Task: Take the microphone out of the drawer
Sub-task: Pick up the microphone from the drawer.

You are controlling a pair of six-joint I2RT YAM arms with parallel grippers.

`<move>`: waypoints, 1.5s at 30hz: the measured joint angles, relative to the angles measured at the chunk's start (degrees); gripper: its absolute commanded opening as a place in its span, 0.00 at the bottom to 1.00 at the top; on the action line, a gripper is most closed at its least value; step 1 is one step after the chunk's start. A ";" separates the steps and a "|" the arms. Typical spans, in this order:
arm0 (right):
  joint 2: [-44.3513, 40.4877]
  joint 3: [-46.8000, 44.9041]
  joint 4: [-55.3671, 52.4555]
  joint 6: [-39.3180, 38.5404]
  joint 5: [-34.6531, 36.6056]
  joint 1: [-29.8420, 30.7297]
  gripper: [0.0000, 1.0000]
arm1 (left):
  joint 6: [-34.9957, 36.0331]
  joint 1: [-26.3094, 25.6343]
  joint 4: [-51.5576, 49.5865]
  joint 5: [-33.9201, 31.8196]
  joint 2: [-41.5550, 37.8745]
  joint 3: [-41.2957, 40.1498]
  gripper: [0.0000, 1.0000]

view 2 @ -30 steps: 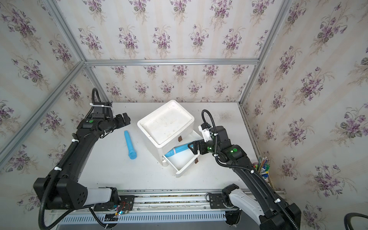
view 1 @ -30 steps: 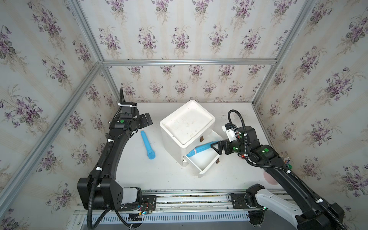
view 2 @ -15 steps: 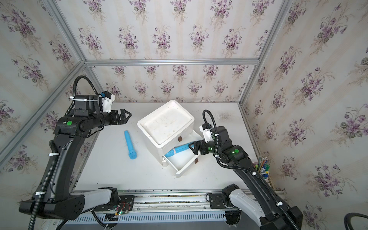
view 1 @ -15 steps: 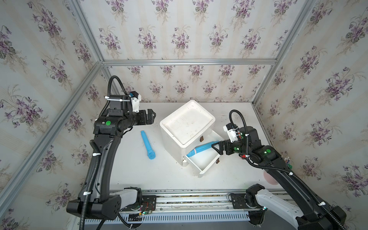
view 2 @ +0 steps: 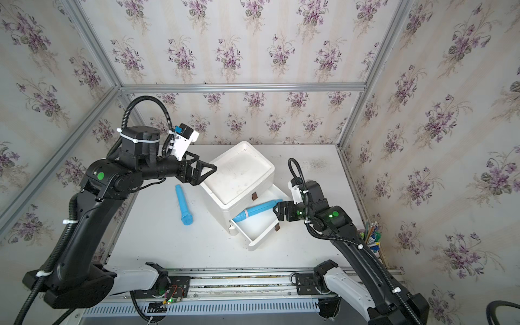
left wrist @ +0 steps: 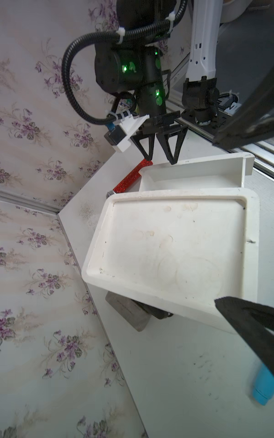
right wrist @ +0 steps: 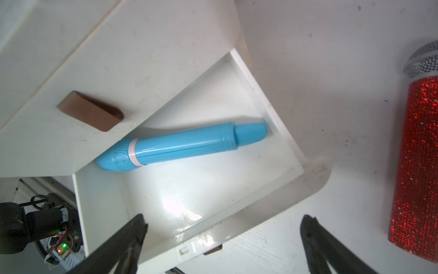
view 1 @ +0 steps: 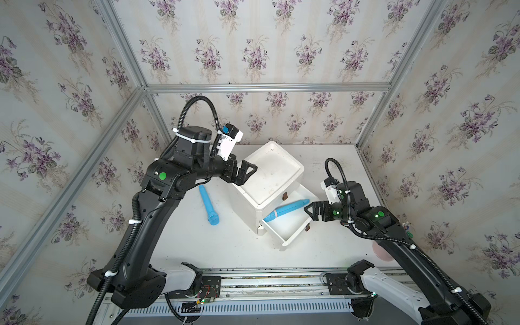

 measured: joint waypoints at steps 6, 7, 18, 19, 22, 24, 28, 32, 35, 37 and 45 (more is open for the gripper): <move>-1.55 -1.03 -1.57 2.03 3.63 -2.69 1.00 | 2.51 -10.43 -0.20 -3.56 4.46 1.33 0.99; -1.73 -1.25 -1.62 2.14 3.82 -4.15 1.00 | 3.06 -11.87 -0.17 -4.26 5.31 1.55 0.99; -1.73 -3.02 0.94 -2.10 -7.04 -24.13 1.00 | 6.49 -23.37 -0.26 -11.74 12.70 1.84 0.99; -1.53 -3.02 1.01 -2.58 -7.85 -24.44 1.00 | 6.73 -24.28 -0.26 -12.76 13.64 1.84 0.99; -1.68 -3.13 1.29 -3.26 -9.38 -24.65 1.00 | 7.43 -26.34 -0.26 -14.49 16.13 1.86 0.99; -2.12 -3.58 1.44 -3.50 -9.86 -24.70 1.00 | 8.17 -27.43 -0.26 -15.58 17.73 1.95 0.99; -3.30 -4.31 1.53 -3.50 -10.12 -24.85 1.00 | 10.05 -29.31 -0.52 -17.57 21.51 2.93 0.99; -3.74 -4.50 1.66 -3.48 -10.16 -24.83 1.00 | 11.76 -30.25 -0.59 -18.69 25.46 4.50 0.85; -4.09 -4.70 1.73 -3.48 -10.14 -24.83 1.00 | 12.85 -30.42 -0.59 -19.69 28.65 6.19 0.64; -4.31 -4.81 1.70 -3.45 -9.81 -24.83 1.00 | 13.84 -30.45 -0.55 -20.70 30.84 7.23 0.59; -5.40 -5.35 1.95 -2.91 -7.69 -24.83 1.00 | 17.59 -30.69 -0.11 -23.41 36.83 8.81 0.56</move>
